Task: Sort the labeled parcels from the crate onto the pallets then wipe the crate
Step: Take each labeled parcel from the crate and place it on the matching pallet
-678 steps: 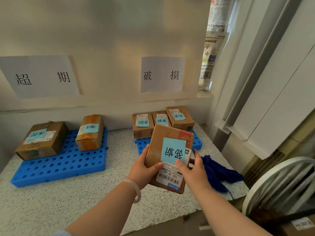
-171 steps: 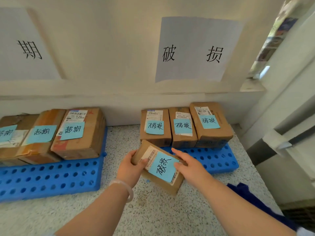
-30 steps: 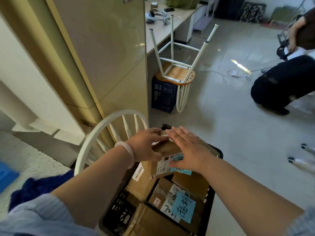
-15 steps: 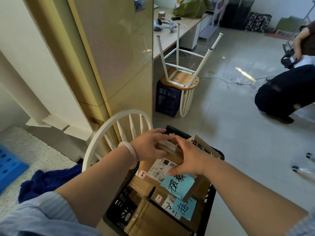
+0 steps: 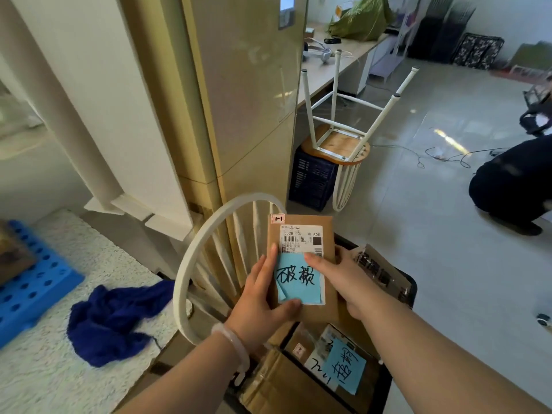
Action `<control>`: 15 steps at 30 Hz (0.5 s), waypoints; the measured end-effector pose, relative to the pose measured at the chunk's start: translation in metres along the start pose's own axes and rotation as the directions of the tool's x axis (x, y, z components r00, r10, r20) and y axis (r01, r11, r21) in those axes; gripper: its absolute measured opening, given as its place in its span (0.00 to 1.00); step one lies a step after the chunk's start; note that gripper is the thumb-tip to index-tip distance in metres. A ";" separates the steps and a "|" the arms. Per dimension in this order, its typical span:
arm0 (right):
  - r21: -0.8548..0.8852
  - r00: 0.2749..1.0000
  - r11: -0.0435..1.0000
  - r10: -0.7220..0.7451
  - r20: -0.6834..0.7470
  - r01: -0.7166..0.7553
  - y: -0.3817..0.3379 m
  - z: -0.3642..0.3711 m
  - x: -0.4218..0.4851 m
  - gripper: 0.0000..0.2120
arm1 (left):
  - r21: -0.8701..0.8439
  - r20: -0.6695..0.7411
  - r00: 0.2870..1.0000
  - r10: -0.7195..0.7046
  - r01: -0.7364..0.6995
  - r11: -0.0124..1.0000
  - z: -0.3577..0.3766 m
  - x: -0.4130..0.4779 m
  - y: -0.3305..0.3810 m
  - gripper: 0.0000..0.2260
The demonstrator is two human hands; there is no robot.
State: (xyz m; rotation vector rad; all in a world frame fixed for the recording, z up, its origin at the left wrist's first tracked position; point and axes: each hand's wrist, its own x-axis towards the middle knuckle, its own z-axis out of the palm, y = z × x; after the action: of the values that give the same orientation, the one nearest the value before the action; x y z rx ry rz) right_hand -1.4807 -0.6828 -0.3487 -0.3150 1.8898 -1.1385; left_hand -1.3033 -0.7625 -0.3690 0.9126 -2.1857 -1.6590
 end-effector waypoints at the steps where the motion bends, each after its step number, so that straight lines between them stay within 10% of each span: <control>1: -0.006 1.000 1.000 -0.015 -0.006 0.015 -0.004 0.010 -0.003 0.49 | -0.031 -0.010 1.000 0.000 0.000 1.000 -0.009 -0.002 -0.002 0.45; 15: -0.283 0.787 0.737 -0.546 0.288 0.614 -0.060 0.227 -0.082 0.31 | -0.269 -0.334 0.940 -0.071 -0.023 0.963 -0.200 -0.105 -0.035 0.35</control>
State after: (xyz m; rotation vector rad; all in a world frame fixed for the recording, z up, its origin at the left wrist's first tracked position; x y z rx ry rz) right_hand -1.2675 -0.7993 -0.2979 -1.2647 1.8710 -1.0851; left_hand -1.1026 -0.8586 -0.3193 1.0592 -1.6804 -1.6152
